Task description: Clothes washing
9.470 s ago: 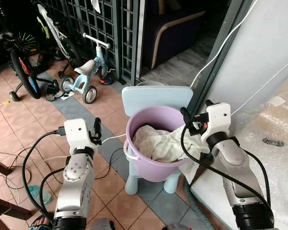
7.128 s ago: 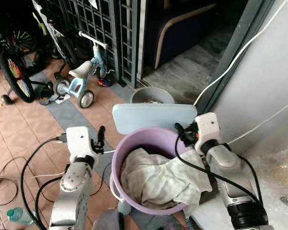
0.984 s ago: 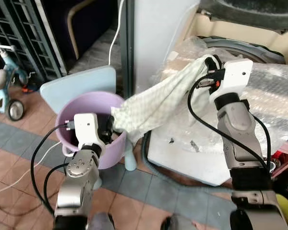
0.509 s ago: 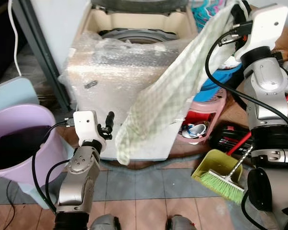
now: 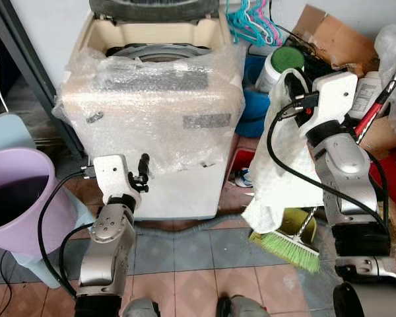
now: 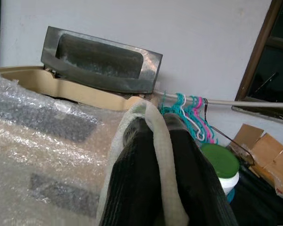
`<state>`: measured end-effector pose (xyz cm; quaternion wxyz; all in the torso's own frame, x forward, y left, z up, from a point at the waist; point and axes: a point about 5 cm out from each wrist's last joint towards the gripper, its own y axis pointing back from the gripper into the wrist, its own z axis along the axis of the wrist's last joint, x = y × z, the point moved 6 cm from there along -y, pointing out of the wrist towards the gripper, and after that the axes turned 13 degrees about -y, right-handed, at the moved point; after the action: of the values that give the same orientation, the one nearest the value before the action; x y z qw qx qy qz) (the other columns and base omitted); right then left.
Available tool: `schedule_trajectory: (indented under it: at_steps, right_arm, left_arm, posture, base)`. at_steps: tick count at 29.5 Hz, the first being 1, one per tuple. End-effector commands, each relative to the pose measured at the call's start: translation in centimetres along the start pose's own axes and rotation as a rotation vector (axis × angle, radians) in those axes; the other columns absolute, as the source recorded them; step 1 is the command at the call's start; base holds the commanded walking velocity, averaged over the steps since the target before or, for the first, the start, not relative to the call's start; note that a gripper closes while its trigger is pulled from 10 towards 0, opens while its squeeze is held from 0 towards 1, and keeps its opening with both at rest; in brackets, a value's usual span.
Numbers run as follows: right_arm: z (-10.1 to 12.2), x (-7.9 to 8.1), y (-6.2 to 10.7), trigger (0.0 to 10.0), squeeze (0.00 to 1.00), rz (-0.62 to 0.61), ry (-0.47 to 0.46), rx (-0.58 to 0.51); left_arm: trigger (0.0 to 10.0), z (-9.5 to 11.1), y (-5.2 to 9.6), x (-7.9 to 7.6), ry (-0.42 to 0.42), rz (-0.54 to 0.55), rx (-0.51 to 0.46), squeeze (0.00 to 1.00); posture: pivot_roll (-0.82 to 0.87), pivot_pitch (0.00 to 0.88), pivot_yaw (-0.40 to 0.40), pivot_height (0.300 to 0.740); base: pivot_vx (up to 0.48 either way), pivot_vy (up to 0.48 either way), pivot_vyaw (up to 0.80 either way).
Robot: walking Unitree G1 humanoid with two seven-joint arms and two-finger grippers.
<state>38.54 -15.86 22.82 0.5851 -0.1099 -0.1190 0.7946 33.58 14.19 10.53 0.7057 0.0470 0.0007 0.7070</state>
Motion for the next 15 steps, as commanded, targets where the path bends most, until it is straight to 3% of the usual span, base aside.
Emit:
schedule_trajectory:
  at_steps: [1,4,9,13,15]
  right_arm:
    - [2.3,0.3,-0.5,10.0,0.0,0.009,0.014,-0.069]
    - [3.5,0.3,-0.9,10.0,0.0,-0.001,0.005,-0.094]
    - [4.5,0.6,-1.4,10.0,0.0,0.026,0.009,-0.104]
    - [6.9,-0.1,-3.1,10.0,0.0,0.056,0.048,-0.147]
    - [7.0,-0.1,-3.2,10.0,0.0,0.056,0.048,-0.148]
  left_arm:
    - [10.0,1.5,-0.3,0.0,-0.012,-0.001,-0.042,0.0]
    - [10.0,2.4,-0.4,0.5,-0.025,0.013,-0.069,0.0]
    - [10.0,1.7,0.0,0.7,-0.024,0.033,-0.051,0.0]
    - [10.0,1.0,0.4,-0.2,-0.031,0.011,-0.037,0.0]
    - [10.0,1.0,0.4,-0.3,-0.03,0.009,-0.037,0.0]
  posture:
    - [0.02,0.112,0.018,0.74]
    - [0.02,0.124,0.02,0.74]
    - [0.02,0.122,0.016,0.74]
    - [0.02,0.114,0.016,0.74]
    - [0.02,0.114,0.016,0.74]
  base:
    - [0.45,0.0,0.72]
    - [0.45,0.0,0.71]
    - [0.449,0.0,0.66]
    - [0.448,0.0,0.61]
    - [0.45,0.0,0.61]
